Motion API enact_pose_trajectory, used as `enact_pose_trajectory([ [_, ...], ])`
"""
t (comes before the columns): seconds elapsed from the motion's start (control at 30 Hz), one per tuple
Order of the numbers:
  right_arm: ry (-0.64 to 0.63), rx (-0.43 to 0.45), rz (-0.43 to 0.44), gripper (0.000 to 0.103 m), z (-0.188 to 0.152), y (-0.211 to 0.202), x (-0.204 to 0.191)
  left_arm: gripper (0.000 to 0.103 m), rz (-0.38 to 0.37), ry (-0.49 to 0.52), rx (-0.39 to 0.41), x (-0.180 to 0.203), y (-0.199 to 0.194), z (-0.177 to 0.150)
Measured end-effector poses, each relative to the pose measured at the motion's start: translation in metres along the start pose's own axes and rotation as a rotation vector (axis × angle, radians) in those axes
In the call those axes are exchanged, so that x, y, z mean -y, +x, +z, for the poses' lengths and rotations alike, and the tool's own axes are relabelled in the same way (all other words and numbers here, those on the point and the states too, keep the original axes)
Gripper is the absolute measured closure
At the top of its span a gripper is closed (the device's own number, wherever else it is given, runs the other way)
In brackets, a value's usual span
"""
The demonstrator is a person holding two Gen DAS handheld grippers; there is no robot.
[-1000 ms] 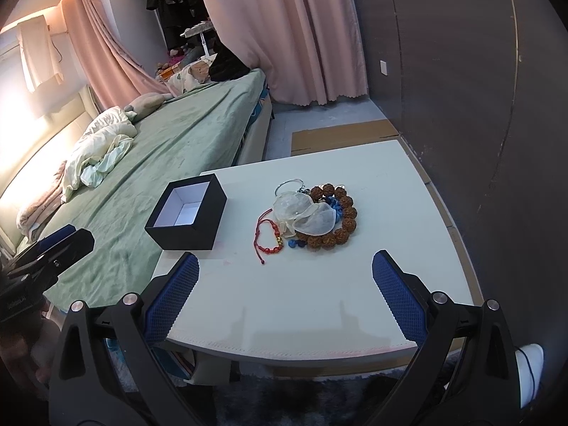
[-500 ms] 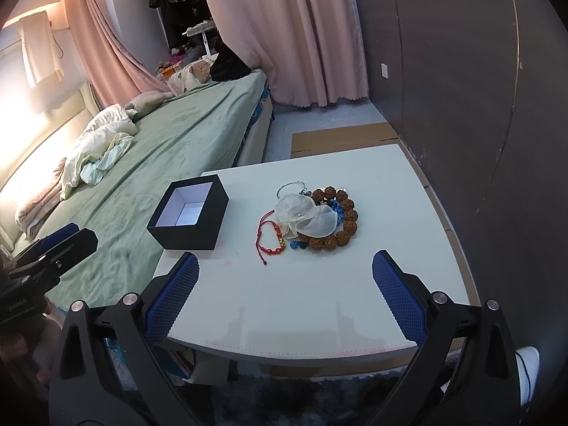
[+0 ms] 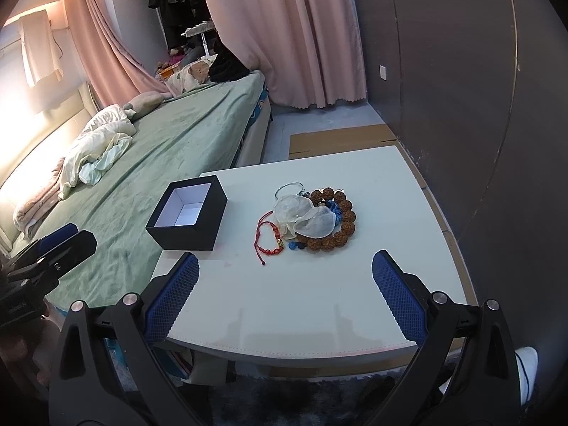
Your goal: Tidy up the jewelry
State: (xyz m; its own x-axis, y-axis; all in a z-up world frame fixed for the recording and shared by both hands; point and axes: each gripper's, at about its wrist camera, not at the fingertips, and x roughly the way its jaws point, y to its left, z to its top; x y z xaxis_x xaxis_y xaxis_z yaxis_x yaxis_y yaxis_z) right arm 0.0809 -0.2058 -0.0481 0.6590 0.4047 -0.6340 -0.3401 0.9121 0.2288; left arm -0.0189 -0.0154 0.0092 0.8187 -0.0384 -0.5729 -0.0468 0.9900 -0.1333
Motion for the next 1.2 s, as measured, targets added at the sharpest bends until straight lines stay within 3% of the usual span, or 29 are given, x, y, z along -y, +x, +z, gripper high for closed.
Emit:
enact_pose_trajectory([
  [0.6,-0.001,0.008,-0.007,0.005,0.002,-0.001,0.005,0.009,-0.008,-0.003,-0.001,0.007,0.008,0.006],
  [0.93,0.068,-0.007,-0.029,0.005,0.006,0.008,0.026,0.009,-0.068,-0.007,-0.01,0.016,0.026,0.017],
  [1.2,0.161,-0.021,-0.029,0.005,0.011,0.022,0.049,0.023,-0.135,-0.006,-0.057,0.022,0.048,0.015],
])
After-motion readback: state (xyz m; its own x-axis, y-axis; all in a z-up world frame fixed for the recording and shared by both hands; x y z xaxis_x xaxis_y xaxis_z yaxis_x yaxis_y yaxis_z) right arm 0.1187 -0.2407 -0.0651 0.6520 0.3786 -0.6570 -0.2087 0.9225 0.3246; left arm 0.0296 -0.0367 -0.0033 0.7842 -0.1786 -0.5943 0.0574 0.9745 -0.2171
